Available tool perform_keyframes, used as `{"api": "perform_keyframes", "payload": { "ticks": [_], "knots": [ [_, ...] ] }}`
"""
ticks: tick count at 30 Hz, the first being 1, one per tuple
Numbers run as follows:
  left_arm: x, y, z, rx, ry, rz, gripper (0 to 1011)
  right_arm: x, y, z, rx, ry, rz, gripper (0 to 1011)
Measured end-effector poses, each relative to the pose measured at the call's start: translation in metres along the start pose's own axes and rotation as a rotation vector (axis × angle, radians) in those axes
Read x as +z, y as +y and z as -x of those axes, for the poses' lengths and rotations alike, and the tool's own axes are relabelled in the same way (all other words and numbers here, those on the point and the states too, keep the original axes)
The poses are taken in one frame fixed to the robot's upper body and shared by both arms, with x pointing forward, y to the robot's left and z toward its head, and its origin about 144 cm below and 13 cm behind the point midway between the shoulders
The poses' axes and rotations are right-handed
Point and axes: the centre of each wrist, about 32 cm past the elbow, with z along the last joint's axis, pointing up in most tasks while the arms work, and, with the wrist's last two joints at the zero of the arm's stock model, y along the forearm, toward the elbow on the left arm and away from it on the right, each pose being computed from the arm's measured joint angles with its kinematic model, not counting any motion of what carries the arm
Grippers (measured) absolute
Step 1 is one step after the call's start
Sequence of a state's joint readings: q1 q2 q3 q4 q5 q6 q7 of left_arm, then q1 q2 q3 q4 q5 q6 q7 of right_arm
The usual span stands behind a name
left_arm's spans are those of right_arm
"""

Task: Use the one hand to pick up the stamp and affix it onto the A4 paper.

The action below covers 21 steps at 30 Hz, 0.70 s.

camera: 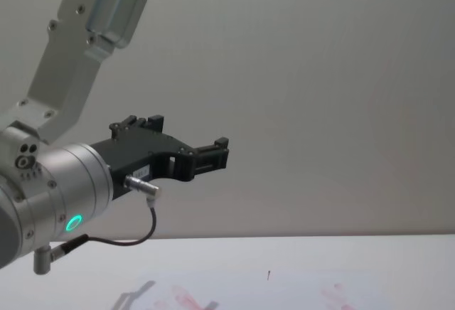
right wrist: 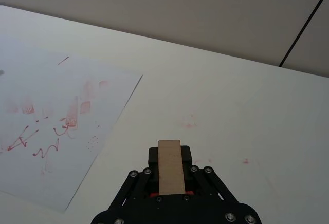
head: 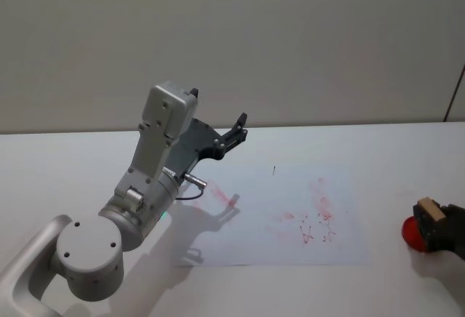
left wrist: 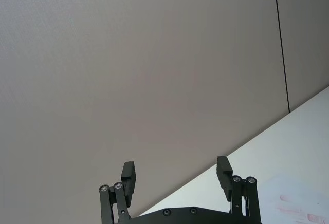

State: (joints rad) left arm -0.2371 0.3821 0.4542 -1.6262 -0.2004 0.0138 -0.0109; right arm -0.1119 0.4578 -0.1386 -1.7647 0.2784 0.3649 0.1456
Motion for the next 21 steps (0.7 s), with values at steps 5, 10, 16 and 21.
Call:
{"api": "perform_keyframes", "payload": {
  "ticks": [5,10,16,21],
  "knots": [
    [0.000,0.000,0.000,0.000,0.000,0.000,1001,-0.002,0.002,0.000,-0.003,0.000,0.007,219],
    [0.000,0.000,0.000,0.000,0.000,0.000,1001,-0.003,0.004,0.000,-0.005,-0.001,0.013,219],
    [0.000,0.000,0.000,0.000,0.000,0.000,1001,-0.004,0.008,0.001,0.002,0.000,0.020,219],
    [0.000,0.000,0.000,0.000,0.000,0.000,1001,-0.005,0.012,0.001,0.008,-0.002,0.026,219]
  ]
}}
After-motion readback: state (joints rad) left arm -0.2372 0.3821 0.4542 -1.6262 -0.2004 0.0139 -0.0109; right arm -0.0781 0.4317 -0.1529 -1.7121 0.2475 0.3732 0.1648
